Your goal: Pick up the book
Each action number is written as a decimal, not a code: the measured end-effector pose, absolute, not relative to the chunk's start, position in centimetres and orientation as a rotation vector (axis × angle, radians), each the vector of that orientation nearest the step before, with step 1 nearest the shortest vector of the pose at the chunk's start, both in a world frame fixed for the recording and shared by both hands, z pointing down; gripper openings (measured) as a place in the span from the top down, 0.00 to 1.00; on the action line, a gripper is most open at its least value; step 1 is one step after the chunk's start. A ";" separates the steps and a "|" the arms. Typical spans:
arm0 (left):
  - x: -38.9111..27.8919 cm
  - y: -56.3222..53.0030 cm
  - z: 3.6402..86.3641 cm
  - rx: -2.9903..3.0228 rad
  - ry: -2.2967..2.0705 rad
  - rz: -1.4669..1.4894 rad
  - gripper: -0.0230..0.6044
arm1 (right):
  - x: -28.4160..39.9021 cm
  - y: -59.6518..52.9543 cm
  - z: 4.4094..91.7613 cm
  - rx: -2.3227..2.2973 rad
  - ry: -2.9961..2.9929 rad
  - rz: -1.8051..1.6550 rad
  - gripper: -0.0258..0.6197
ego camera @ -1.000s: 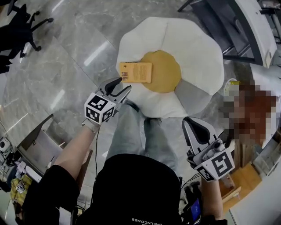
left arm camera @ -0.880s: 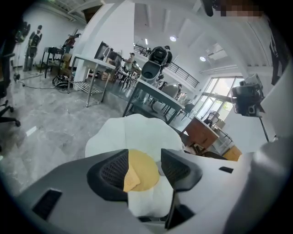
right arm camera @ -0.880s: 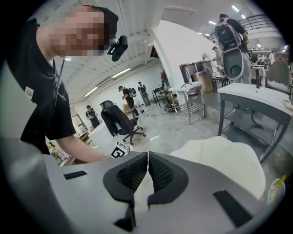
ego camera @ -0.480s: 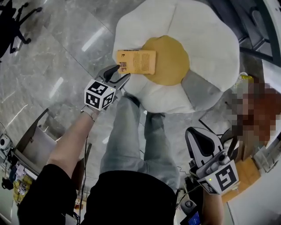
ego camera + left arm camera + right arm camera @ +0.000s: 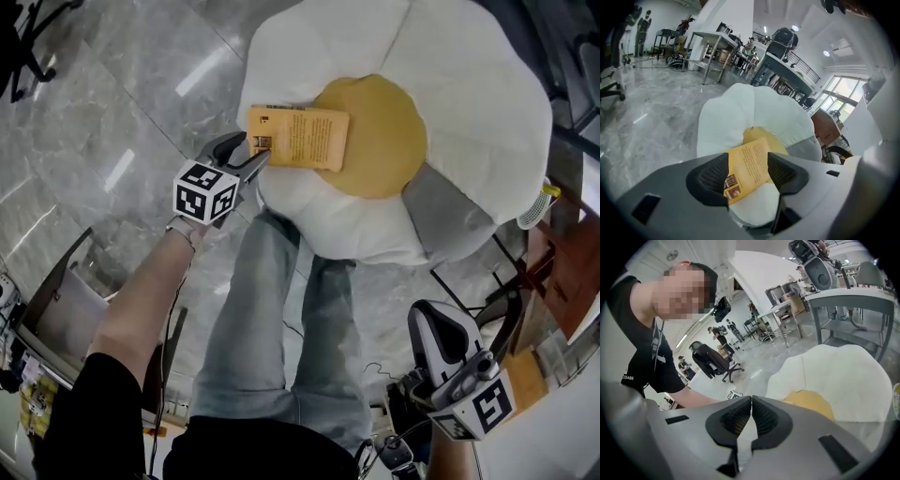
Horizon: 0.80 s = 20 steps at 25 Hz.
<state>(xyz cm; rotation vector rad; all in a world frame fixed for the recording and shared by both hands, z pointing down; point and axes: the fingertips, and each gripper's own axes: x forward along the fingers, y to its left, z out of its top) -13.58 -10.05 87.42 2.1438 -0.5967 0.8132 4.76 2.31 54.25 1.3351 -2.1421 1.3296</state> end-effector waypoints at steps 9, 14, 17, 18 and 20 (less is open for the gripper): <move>-15.3 -10.1 97.0 2.071 -0.624 0.851 0.54 | 6.3 1.2 62.2 1.376 -2.086 1.387 0.92; -15.3 -10.0 100.7 2.061 -0.598 0.839 0.51 | 6.3 1.7 65.0 1.369 -2.059 1.428 0.92; -15.0 -10.1 102.6 2.046 -0.578 0.826 0.51 | 6.4 2.1 66.2 1.374 -2.037 1.450 0.92; -14.9 -10.2 103.1 2.039 -0.577 0.821 0.51 | 6.4 2.4 66.5 1.377 -2.030 1.458 0.92; -14.8 -10.3 104.0 2.031 -0.573 0.809 0.50 | 6.4 2.8 67.0 1.378 -2.017 1.468 0.92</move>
